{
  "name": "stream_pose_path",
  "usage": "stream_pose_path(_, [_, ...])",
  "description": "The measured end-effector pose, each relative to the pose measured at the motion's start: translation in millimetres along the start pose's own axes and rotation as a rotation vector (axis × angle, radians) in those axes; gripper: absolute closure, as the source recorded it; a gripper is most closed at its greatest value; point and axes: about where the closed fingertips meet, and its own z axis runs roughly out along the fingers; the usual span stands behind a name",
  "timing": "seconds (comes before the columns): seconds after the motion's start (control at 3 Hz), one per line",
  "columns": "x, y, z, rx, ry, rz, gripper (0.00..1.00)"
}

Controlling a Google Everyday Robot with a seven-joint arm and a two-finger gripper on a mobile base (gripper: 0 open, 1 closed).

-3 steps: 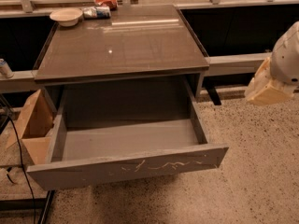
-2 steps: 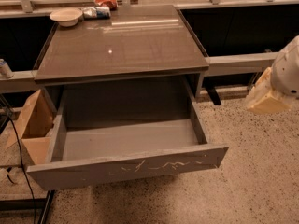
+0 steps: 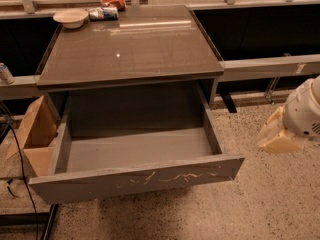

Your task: Close top drawer

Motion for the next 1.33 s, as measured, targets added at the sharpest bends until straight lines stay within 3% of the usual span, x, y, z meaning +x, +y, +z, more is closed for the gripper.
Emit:
stream_pose_path(0.67, [-1,10,10,-0.017,-0.004,-0.004,1.00])
stream_pose_path(1.0, [2,27,33,-0.013,-0.040,-0.011,1.00])
stream_pose_path(1.33, [10,36,77,0.015,-0.067,-0.015,1.00])
